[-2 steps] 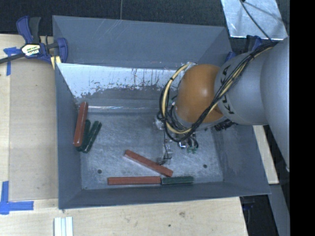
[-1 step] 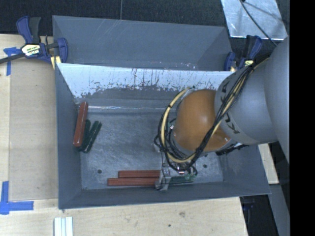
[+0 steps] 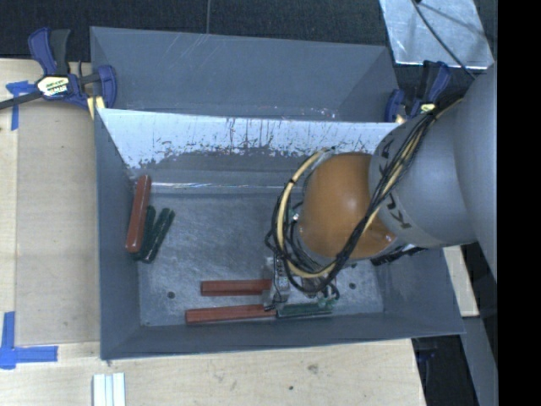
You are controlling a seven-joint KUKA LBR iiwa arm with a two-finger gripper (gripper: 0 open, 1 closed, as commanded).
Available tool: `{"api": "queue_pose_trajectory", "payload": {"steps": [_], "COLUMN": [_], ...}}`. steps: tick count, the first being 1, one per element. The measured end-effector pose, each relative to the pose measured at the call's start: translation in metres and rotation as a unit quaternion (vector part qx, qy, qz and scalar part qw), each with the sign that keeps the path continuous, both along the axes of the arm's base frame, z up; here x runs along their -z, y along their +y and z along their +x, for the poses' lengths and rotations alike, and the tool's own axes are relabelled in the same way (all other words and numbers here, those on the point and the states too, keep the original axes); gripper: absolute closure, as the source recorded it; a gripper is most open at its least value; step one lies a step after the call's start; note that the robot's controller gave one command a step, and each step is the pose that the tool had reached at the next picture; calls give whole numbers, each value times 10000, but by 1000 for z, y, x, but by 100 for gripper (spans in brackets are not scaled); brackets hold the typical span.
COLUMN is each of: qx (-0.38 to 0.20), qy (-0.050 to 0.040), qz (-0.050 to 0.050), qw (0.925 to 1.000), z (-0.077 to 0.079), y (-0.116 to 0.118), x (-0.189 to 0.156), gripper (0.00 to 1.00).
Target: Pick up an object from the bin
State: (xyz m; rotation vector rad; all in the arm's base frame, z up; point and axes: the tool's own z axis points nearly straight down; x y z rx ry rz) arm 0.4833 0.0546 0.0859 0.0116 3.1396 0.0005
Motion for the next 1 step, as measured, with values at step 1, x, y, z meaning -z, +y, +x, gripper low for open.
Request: {"api": "queue_pose_trajectory", "payload": {"steps": [1], "qx": [215], "qy": [-46], "qz": [2], "qw": [9998], "z": [21], "y": [-22], "x": [-199], "gripper": [100]}}
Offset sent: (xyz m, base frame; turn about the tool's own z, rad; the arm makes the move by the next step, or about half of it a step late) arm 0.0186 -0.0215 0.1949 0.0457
